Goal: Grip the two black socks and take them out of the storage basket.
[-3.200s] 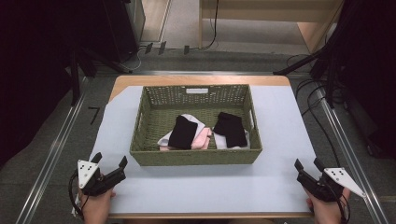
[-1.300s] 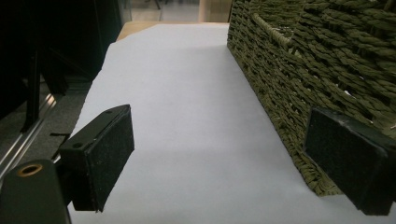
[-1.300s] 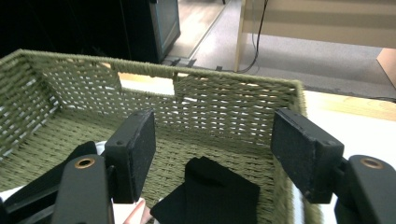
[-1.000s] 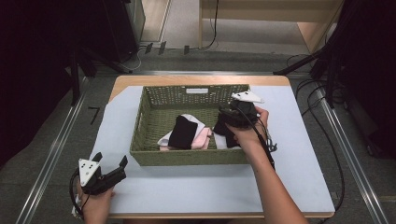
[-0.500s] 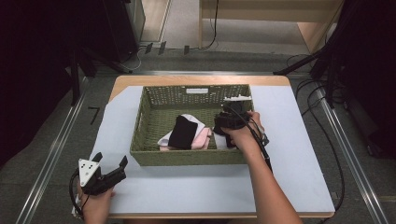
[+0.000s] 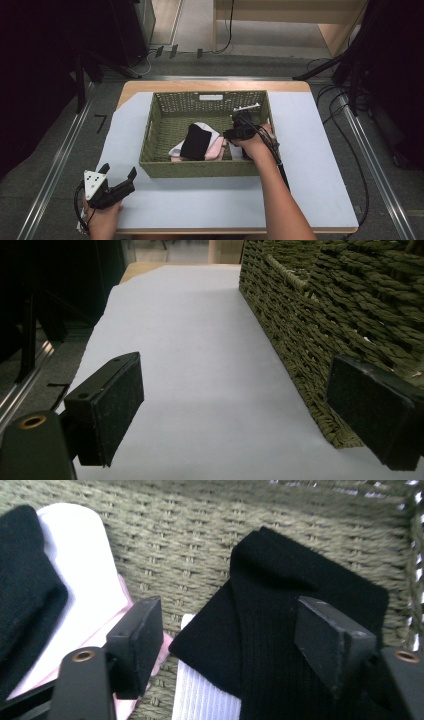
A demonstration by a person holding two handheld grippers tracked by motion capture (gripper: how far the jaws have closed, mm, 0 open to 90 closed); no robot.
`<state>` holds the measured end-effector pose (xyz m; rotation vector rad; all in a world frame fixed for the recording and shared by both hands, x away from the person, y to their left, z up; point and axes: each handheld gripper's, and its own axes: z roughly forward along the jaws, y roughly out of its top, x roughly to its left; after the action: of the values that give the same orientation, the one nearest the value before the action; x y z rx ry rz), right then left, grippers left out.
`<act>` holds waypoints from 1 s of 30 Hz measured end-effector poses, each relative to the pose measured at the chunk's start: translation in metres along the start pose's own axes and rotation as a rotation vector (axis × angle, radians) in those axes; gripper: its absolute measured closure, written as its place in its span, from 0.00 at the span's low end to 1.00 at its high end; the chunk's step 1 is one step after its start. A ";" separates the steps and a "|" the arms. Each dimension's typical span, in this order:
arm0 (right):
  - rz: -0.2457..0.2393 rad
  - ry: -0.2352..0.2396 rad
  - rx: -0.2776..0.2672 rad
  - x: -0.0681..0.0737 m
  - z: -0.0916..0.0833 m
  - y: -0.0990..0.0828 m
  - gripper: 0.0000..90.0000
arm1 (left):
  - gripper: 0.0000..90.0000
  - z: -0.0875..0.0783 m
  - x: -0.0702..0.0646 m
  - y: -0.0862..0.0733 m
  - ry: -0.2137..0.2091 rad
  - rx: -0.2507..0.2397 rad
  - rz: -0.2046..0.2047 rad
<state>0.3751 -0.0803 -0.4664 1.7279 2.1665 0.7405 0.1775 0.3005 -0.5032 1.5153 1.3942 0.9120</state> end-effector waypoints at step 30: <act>0.104 0.029 -0.118 -0.013 -0.024 0.005 0.98 | 0.13 -0.001 0.000 0.000 -0.004 -0.002 -0.002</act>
<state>0.3703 -0.0971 -0.4454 1.7901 2.0198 0.9059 0.1771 0.3009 -0.5031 1.5136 1.3908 0.9086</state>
